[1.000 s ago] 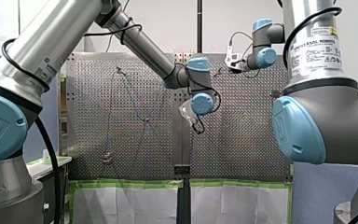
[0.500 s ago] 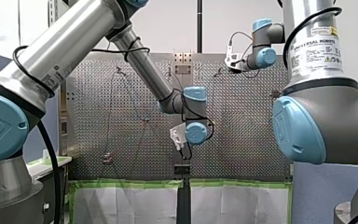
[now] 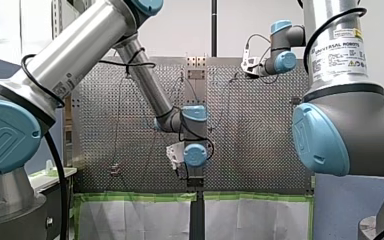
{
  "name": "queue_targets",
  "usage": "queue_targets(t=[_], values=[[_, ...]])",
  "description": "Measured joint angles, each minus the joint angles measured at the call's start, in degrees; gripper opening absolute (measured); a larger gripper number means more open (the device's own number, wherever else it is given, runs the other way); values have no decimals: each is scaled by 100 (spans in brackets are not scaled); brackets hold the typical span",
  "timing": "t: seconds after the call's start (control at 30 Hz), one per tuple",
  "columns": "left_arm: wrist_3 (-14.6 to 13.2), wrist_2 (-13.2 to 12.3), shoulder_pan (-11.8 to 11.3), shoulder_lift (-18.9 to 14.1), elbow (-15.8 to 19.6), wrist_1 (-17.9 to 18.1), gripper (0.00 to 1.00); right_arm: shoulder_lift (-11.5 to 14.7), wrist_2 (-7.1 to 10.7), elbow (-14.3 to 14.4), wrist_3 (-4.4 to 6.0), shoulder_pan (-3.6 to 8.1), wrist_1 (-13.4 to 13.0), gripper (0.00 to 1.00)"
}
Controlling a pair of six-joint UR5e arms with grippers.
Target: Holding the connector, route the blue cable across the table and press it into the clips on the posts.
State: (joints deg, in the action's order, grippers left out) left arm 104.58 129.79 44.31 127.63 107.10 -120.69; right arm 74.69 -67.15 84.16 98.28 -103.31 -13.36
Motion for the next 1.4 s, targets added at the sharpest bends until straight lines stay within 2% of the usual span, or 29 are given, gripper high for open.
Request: queue_targets(t=[0.17,0.37,0.6,0.9,1.4], values=[[53,-184,-241,1,240,243,100,-1,0,1,0,7,0,0],[61,-20,-418,1,526,525,100,-3,3,0,0,14,7,0],[68,42,-388,1,937,855,100,-3,1,29,-1,4,30,0],[33,-64,-368,0,1403,866,100,-2,-20,43,0,-27,41,0],[27,-73,-368,1,1480,870,100,-2,-27,45,0,-36,43,0]])
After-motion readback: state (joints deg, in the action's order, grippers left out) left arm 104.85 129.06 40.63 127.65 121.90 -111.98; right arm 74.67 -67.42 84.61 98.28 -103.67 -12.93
